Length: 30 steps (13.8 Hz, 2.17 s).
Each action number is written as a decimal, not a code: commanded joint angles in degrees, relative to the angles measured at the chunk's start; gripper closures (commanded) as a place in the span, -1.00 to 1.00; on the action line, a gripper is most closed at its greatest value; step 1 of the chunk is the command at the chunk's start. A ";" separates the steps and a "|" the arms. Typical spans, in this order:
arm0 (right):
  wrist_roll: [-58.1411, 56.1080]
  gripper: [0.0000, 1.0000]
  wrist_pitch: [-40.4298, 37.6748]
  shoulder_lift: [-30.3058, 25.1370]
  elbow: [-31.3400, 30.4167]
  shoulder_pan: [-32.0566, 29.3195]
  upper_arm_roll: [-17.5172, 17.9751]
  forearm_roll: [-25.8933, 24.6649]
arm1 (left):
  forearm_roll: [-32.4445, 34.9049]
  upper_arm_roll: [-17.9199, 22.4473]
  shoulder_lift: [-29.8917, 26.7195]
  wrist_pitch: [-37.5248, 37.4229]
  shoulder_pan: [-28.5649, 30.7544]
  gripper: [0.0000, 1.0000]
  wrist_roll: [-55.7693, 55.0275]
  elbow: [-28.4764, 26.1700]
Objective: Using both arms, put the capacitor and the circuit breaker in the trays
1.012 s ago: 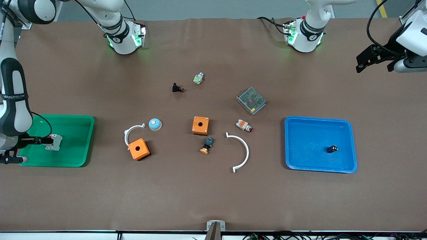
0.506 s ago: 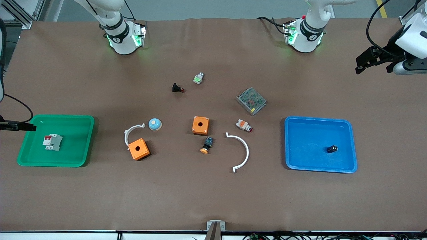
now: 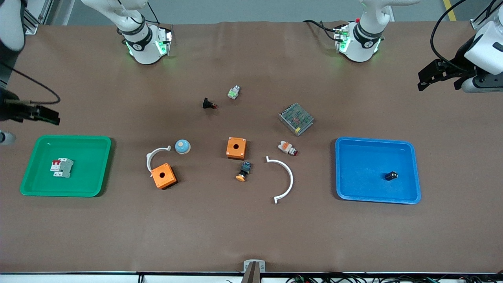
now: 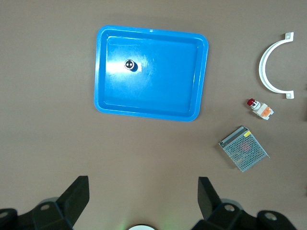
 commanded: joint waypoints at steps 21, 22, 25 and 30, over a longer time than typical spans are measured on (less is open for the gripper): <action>-0.12 -1.00 -2.75 -7.22 -2.37 -1.42 -0.78 4.76 | -0.27 0.42 0.97 -0.23 -0.29 -1.00 0.84 1.31; -0.12 -1.00 -2.66 -7.22 -2.37 -1.42 -0.78 4.76 | -0.27 0.42 0.97 -0.23 -0.29 -1.00 0.84 1.22; -0.12 -1.00 -2.66 -7.22 -2.37 -1.42 -0.78 4.76 | -0.27 0.42 1.06 -0.32 -0.29 -1.00 0.76 1.13; -0.12 -1.00 -2.84 -7.22 -2.37 -1.50 -0.78 4.76 | -0.18 0.42 1.41 -0.23 -0.29 -1.00 0.84 1.22</action>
